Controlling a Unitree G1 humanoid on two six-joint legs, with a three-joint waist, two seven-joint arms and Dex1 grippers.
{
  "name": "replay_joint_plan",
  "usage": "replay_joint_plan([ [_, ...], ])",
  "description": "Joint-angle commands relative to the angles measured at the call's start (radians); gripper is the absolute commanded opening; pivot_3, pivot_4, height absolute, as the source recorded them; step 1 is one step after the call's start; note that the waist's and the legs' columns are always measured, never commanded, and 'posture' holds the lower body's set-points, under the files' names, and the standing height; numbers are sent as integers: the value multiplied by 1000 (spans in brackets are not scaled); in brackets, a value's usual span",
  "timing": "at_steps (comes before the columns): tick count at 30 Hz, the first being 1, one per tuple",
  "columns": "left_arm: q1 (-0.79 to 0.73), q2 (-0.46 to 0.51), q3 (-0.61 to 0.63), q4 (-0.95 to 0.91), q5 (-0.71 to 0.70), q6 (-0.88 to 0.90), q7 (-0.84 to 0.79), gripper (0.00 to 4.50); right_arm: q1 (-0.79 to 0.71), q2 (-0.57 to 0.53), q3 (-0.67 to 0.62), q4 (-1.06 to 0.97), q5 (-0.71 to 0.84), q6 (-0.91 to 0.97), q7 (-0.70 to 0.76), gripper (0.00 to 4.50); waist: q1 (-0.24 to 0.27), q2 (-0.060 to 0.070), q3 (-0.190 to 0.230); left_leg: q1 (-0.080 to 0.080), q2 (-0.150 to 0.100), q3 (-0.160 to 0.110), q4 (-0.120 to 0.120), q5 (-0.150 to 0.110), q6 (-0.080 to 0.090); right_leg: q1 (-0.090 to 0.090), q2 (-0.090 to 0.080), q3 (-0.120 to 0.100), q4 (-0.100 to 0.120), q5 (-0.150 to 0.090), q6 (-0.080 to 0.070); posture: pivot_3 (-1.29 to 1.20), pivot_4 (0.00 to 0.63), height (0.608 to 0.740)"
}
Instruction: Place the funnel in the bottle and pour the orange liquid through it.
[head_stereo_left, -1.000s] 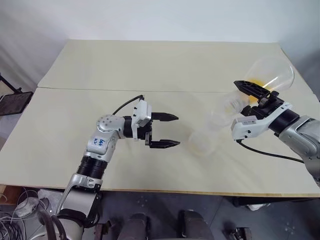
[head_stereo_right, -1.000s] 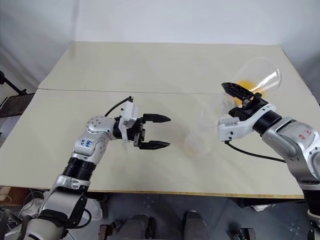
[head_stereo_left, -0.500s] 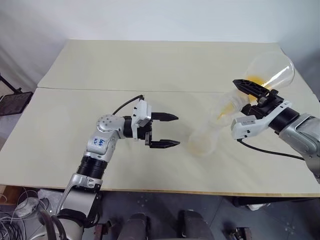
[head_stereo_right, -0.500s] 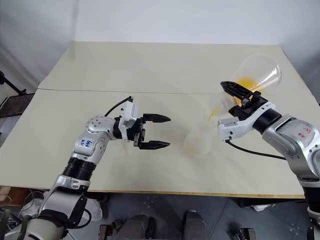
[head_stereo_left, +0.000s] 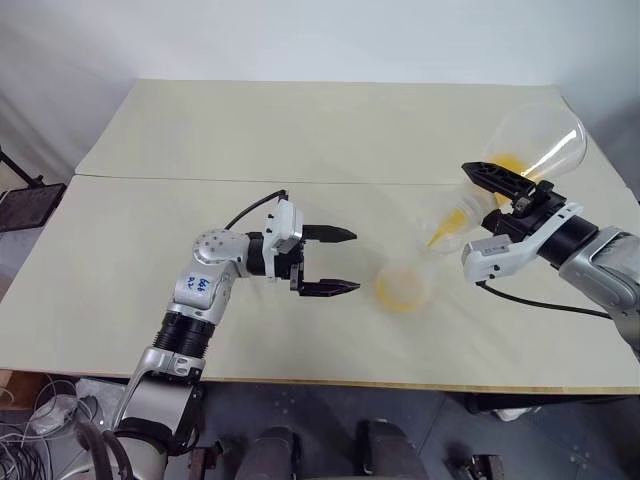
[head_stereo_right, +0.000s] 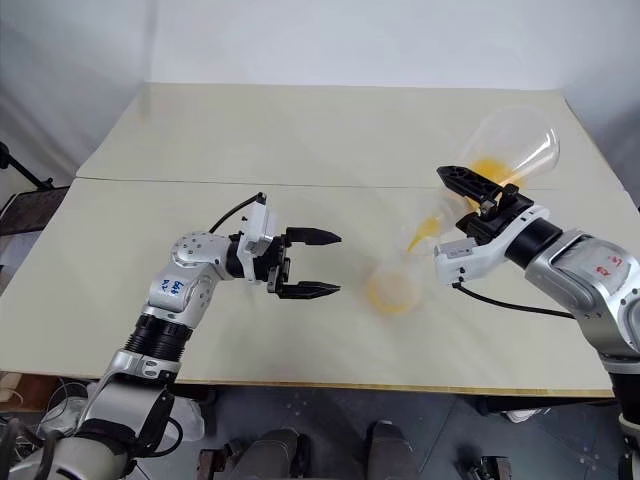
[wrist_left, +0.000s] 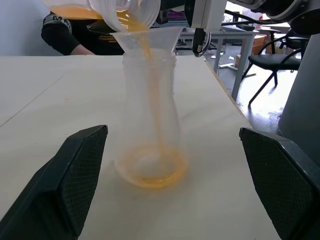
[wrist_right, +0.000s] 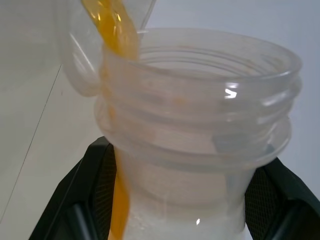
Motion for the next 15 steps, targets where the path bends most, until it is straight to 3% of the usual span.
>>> replay_joint_plan([
  [1, -19, 2, 16, -8, -6, -10, 1, 4500, -24, -23, -36, -25, 0, -7, -28, 2816, 0, 0, 0, 0, 0, 0, 0, 0, 0, 0, 0, 0, 0, 0, 0, 0, 150, 740],
  [15, -18, 0, 16, -10, -7, -12, 2, 4500, -33, -36, -41, -22, -14, -21, -48, 2816, 0, 0, 0, 0, 0, 0, 0, 0, 0, 0, 0, 0, 0, 0, 0, 0, 150, 740],
])
